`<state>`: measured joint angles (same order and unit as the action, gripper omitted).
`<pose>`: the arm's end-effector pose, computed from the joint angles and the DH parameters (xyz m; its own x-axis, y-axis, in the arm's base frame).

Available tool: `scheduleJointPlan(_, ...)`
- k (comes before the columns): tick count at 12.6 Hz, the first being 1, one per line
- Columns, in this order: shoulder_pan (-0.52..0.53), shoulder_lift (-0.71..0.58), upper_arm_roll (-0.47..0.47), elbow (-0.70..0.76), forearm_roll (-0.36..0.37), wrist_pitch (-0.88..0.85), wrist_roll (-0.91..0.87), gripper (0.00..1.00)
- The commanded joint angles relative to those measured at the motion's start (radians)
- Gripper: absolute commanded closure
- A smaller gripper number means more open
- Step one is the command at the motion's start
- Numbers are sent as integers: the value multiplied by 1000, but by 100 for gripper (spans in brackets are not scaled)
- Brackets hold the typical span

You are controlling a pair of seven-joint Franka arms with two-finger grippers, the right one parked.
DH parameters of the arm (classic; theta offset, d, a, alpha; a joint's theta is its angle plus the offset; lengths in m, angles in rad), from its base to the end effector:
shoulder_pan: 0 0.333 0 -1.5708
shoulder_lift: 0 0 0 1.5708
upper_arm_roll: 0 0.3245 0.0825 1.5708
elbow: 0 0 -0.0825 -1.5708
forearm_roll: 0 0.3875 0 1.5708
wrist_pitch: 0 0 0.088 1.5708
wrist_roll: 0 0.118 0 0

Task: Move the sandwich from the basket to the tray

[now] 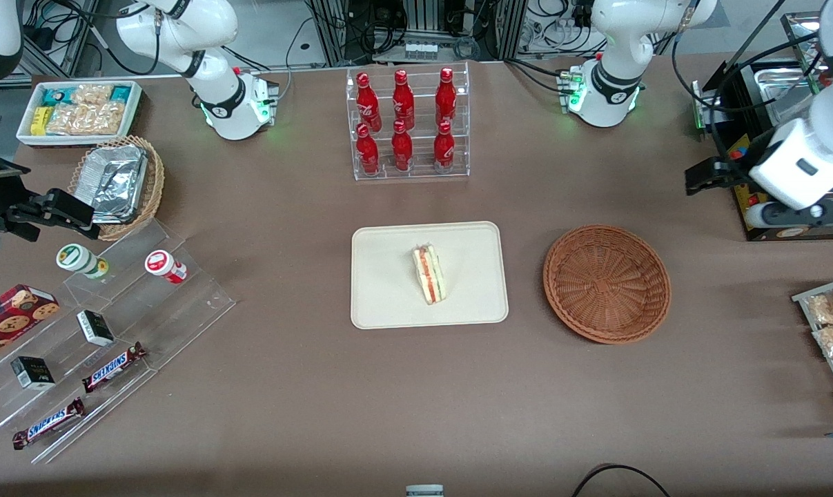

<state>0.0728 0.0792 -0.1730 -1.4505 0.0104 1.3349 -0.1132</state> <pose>0.5526 -0.0500 0.6161 0.9814 0.0152 -0.1916 0.0119 -0.9998 -0.0185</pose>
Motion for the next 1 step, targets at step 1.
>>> scheduleJointPlan(1,7,-30,1,-25,8,-3,21,0)
